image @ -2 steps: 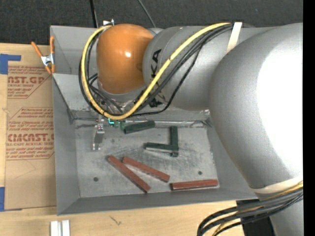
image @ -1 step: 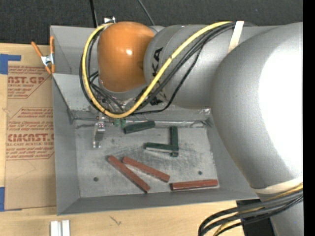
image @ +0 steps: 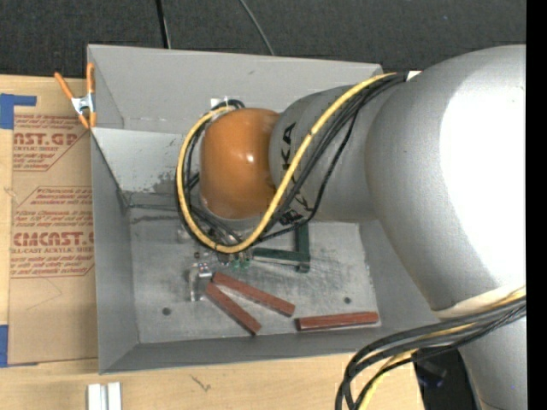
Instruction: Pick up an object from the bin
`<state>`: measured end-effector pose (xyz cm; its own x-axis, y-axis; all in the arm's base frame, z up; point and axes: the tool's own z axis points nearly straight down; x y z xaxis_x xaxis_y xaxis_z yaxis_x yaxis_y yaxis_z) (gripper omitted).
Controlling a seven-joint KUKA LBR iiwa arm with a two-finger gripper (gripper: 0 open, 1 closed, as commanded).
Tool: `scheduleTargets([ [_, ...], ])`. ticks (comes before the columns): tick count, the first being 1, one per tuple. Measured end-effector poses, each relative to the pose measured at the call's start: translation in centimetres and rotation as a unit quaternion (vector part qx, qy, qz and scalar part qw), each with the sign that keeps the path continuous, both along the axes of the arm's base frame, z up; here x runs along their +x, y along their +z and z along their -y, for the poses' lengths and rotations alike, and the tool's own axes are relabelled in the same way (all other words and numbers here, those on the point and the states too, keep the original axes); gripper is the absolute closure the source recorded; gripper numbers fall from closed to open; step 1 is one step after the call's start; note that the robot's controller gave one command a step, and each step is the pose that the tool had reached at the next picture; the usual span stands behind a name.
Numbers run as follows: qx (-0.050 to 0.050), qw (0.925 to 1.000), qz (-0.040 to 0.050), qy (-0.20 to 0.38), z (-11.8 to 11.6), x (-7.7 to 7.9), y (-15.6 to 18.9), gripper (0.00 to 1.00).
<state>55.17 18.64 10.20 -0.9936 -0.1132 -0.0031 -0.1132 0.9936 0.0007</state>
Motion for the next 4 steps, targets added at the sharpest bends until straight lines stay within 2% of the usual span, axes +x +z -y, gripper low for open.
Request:
scheduleTargets([
  [1, -0.001, 0.9965, -0.0046, -0.083, 1.9, -0.9, 1.1, 0.0],
  [2, 0.0, 0.9957, -0.0006, -0.093, 3.8, -1.7, 1.7, 0.0],
  [3, 0.0, 0.9998, -0.0012, -0.018, 7.0, -3.4, -1.0, 0.0],
  [4, 0.004, 0.9915, 0.0067, -0.13, 8.3, -5.1, -2.6, 1.0],
])
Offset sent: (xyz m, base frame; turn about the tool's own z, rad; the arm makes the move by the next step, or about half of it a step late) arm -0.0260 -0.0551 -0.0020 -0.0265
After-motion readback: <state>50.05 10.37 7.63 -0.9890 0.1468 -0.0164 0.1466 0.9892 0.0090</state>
